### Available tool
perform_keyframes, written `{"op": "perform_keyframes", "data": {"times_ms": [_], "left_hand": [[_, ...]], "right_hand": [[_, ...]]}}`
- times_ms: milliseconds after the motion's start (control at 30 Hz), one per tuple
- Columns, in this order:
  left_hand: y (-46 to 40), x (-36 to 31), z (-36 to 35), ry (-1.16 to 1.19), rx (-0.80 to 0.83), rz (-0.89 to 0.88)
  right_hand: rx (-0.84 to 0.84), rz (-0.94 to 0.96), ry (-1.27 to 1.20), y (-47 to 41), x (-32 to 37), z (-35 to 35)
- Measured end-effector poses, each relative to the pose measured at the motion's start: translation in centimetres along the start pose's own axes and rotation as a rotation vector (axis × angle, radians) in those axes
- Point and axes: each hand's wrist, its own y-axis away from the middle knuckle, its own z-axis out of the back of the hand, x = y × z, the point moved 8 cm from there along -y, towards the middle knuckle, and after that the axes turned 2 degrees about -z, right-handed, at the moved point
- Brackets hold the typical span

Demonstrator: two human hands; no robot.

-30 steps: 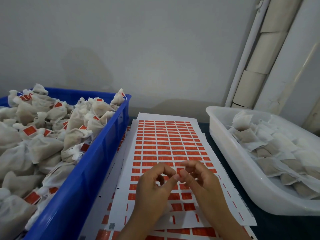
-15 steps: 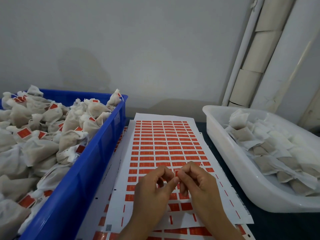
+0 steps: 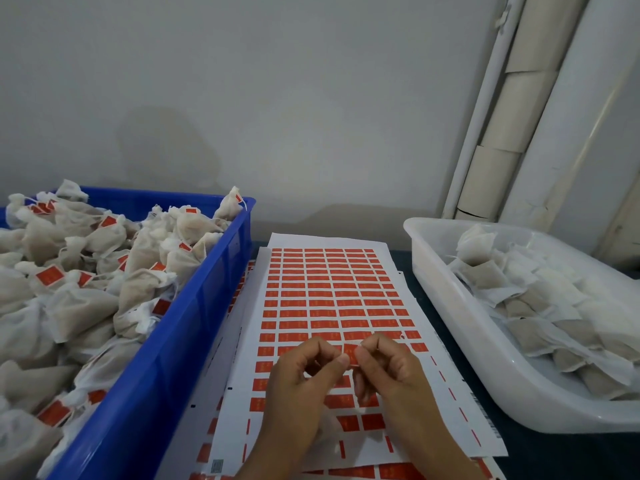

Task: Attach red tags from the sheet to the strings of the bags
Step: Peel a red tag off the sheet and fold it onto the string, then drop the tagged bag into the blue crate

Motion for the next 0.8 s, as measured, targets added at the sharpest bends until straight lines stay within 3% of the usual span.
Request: {"op": "perform_keyframes", "data": {"times_ms": [100, 200, 333, 467, 800], "left_hand": [[-0.4, -0.3, -0.1, -0.037, 0.084, 0.006], [-1.4, -0.1, 1.3, -0.056, 0.247, 0.135], [-2.2, 1.2, 4.2, -0.323, 0.34, 0.216], [-1.1, 2.6, 3.6, -0.426, 0.482, 0.27], [0.3, 2.7, 3.2, -0.57, 0.605, 0.254]], "right_hand": [[-0.042, 0.014, 0.034, -0.2, -0.1, 0.6], [-0.083, -0.046, 0.025, -0.4, -1.0, 1.2], [-0.105, -0.099, 0.038, -0.6, -2.2, 1.4], [-0.088, -0.106, 0.046, -0.5, -2.4, 1.2], [-0.059, -0.122, -0.01, -0.5, -2.6, 1.3]]}}
